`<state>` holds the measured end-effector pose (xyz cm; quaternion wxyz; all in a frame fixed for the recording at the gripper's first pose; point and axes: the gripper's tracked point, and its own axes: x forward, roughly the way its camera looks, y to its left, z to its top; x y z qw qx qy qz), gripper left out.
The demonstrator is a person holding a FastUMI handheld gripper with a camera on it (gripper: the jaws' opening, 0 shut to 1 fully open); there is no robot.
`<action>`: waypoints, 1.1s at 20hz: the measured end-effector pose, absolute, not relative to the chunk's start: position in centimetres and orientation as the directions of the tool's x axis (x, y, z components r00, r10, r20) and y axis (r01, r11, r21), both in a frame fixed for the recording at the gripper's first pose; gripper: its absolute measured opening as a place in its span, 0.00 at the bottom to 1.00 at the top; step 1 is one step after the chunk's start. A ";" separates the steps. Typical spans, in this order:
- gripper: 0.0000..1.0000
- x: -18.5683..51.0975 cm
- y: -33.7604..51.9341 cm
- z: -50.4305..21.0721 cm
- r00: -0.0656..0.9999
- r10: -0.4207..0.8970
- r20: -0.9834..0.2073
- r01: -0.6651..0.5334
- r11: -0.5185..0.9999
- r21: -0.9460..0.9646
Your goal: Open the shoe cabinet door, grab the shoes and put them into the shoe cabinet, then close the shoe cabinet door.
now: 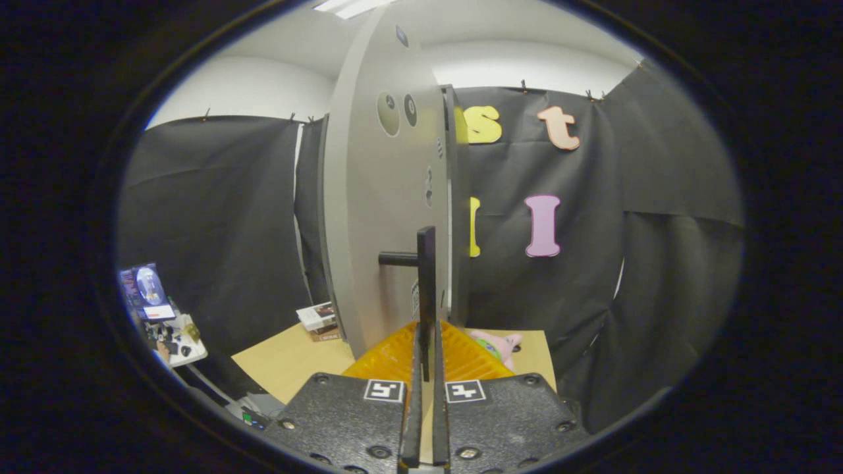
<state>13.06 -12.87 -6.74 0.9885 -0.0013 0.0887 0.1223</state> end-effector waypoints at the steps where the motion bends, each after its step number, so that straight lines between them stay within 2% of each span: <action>1: 0.13 12.0 -13.6 -6.6 0.962 0.212 -0.173 -0.216 0.976 0.000; 3: 0.24 9.4 -14.4 -6.1 0.975 0.153 -0.161 -0.160 0.987 -0.032; 8: 0.81 2.0 -11.5 -6.9 0.985 0.046 -0.164 -0.047 0.999 0.001; 10: 1.00 0.0 -10.0 -7.7 0.985 0.013 -0.172 -0.009 1.000 0.026; 15: 1.00 -2.1 -3.9 -11.7 0.978 0.017 -0.206 -0.005 0.998 0.058; 22: 1.00 3.5 7.5 -23.7 0.934 0.157 -0.321 -0.162 0.987 0.012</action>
